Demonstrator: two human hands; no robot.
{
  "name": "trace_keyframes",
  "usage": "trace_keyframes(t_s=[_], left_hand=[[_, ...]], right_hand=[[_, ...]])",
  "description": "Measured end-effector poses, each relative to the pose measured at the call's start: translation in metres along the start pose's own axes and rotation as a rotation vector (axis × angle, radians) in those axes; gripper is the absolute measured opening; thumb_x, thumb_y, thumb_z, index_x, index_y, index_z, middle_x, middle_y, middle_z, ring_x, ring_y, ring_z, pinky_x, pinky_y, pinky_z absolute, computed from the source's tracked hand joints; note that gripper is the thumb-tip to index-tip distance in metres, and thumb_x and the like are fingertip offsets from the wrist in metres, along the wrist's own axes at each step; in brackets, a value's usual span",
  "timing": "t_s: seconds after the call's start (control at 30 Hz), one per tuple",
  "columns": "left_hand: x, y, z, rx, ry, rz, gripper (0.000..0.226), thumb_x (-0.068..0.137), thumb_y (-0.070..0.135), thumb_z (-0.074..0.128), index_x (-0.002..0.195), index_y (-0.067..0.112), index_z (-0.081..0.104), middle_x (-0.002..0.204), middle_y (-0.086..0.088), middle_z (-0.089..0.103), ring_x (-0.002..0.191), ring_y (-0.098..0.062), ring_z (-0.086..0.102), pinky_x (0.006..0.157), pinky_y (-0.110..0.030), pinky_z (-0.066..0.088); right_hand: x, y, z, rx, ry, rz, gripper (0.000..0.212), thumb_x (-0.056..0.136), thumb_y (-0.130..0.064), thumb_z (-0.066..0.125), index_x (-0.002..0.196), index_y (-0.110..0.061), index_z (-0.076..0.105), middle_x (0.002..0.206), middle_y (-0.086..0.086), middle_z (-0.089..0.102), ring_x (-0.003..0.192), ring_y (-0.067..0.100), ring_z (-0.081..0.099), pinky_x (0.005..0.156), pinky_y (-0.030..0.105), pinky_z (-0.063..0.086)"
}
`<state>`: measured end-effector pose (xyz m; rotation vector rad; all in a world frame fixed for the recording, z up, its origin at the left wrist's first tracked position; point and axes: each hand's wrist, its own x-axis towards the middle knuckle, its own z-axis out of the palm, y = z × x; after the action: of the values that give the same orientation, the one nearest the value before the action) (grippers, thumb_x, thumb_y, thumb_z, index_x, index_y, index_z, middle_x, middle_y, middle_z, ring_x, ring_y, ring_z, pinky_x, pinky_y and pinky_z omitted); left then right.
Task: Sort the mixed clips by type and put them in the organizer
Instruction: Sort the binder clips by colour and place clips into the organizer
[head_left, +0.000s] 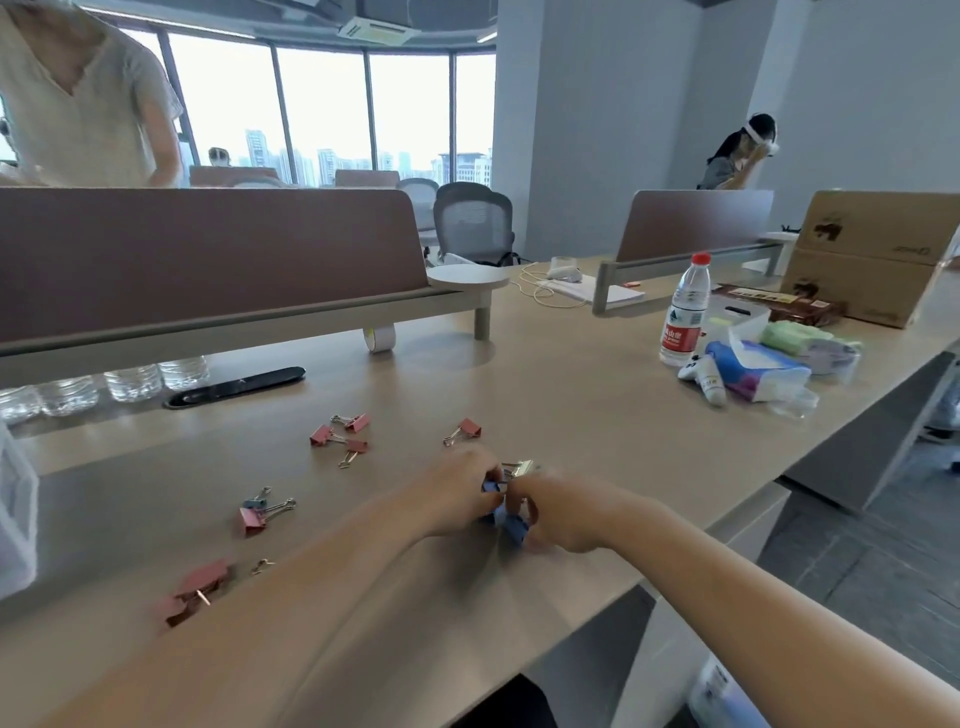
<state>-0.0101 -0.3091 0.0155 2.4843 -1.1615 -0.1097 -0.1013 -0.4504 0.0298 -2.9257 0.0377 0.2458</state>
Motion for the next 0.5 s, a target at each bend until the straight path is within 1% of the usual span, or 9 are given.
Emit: trace_keyframes(t_s=[0.07,0.17,0.2,0.27,0.33,0.37,0.4,0.43,0.5], left_hand=[[0.000,0.003,0.002,0.031,-0.033,-0.002,0.013,0.086,0.017,0.060,0.098,0.014,0.064,0.104,-0.003,0.060,0.093,-0.019,0.054,0.077,-0.032,0.045],[0.000,0.002,0.005,0.061,-0.062,0.005,0.005,0.087,0.018,0.059,0.091,0.018,0.058,0.099,0.001,0.055,0.089,-0.016,0.049,0.074,-0.029,0.041],[0.000,0.001,0.005,0.066,-0.067,0.008,0.006,0.087,0.018,0.059,0.093,0.019,0.058,0.099,0.002,0.054,0.090,-0.016,0.049,0.075,-0.029,0.041],[0.000,-0.001,0.007,0.075,-0.068,0.006,0.015,0.088,0.018,0.058,0.103,0.016,0.061,0.106,-0.001,0.057,0.097,-0.020,0.053,0.081,-0.031,0.044],[-0.002,0.000,0.007,0.094,-0.072,0.023,0.025,0.090,0.015,0.052,0.112,0.016,0.063,0.106,-0.004,0.059,0.097,-0.023,0.055,0.079,-0.031,0.045],[-0.003,0.001,0.006,0.105,-0.080,0.041,0.029,0.090,0.012,0.050,0.115,0.017,0.063,0.103,-0.004,0.058,0.093,-0.023,0.055,0.075,-0.030,0.042],[-0.005,0.001,0.006,0.112,-0.096,0.056,0.031,0.091,0.011,0.047,0.116,0.019,0.064,0.101,-0.004,0.057,0.090,-0.023,0.053,0.073,-0.028,0.039],[-0.006,0.000,0.006,0.116,-0.110,0.067,0.032,0.092,0.011,0.047,0.116,0.020,0.064,0.103,-0.005,0.056,0.091,-0.023,0.053,0.072,-0.027,0.037],[-0.009,-0.004,0.004,0.126,-0.130,0.068,0.027,0.092,0.016,0.051,0.113,0.020,0.066,0.108,-0.005,0.055,0.095,-0.024,0.054,0.074,-0.027,0.038]], right_hand=[[-0.001,0.001,0.000,-0.043,-0.009,0.001,0.028,0.086,-0.031,0.066,0.109,-0.015,0.063,0.103,-0.001,0.053,0.095,0.029,0.061,0.066,0.030,0.043],[-0.002,0.006,-0.002,-0.014,-0.023,0.039,0.032,0.081,-0.033,0.071,0.105,-0.013,0.061,0.104,0.003,0.057,0.091,0.027,0.060,0.072,0.035,0.048],[-0.002,0.008,-0.004,0.021,-0.002,0.048,0.031,0.080,-0.033,0.072,0.101,-0.014,0.059,0.102,0.002,0.055,0.090,0.026,0.058,0.073,0.035,0.047],[0.000,0.015,-0.009,0.049,0.075,0.055,0.025,0.078,-0.032,0.073,0.085,-0.020,0.052,0.096,-0.001,0.052,0.087,0.024,0.053,0.072,0.033,0.043],[0.002,0.018,-0.014,0.064,0.145,0.062,0.031,0.076,-0.030,0.073,0.076,-0.025,0.042,0.092,-0.002,0.050,0.084,0.021,0.049,0.069,0.031,0.038],[0.004,0.021,-0.016,0.083,0.172,0.070,0.028,0.077,-0.028,0.073,0.078,-0.023,0.045,0.093,-0.002,0.051,0.084,0.021,0.049,0.069,0.031,0.039],[0.005,0.022,-0.018,0.104,0.193,0.075,0.024,0.077,-0.026,0.072,0.086,-0.020,0.051,0.095,-0.002,0.053,0.085,0.021,0.051,0.070,0.030,0.040],[0.008,0.024,-0.018,0.127,0.204,0.078,0.027,0.079,-0.024,0.071,0.098,-0.016,0.054,0.098,-0.002,0.054,0.087,0.020,0.052,0.072,0.030,0.041],[0.013,0.027,-0.017,0.169,0.190,0.070,0.043,0.082,-0.019,0.068,0.121,-0.015,0.052,0.101,-0.003,0.055,0.091,0.018,0.052,0.076,0.028,0.042]])
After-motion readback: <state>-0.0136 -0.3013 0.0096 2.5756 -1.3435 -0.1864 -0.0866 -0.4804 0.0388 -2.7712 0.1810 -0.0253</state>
